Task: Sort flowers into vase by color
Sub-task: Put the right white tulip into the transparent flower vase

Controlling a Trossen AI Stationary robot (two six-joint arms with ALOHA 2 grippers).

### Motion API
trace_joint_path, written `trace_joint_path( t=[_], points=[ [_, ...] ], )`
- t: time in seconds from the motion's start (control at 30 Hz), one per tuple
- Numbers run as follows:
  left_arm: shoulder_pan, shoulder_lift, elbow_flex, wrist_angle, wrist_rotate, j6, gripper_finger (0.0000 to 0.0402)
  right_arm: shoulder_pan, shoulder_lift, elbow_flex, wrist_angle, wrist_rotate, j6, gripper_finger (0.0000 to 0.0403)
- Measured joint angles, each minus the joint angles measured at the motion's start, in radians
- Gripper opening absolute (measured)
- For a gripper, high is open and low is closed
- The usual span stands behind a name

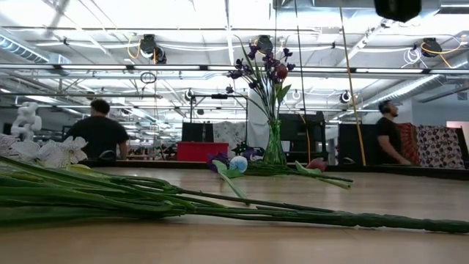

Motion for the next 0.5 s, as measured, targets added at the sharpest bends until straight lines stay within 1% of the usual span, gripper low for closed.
trace_joint_path(
  t=[0.07,0.2,0.3,0.4,0.5],
  points=[
    [-0.06,0.0,0.0,0.0,0.0,0.0,0.0012,0.017,0.033,0.0,0.018,0.031,0.074,0.0002],
    [-0.175,-0.005,0.0,-0.033,-0.008,-0.005,0.0012,0.029,0.12,0.0,0.029,0.019,0.218,0.0001],
    [-0.248,-0.015,0.0,-0.095,-0.02,-0.06,0.0012,0.035,0.188,0.0,0.053,0.013,0.333,0.0001],
    [-0.318,-0.02,0.0,-0.107,-0.054,-0.098,0.0012,0.042,0.258,0.0,0.141,-0.005,0.396,0.0001],
    [-0.382,-0.009,0.0,-0.087,-0.057,-0.099,0.0012,0.048,0.328,0.0,0.268,-0.005,0.406,0.0001]
  ],
)
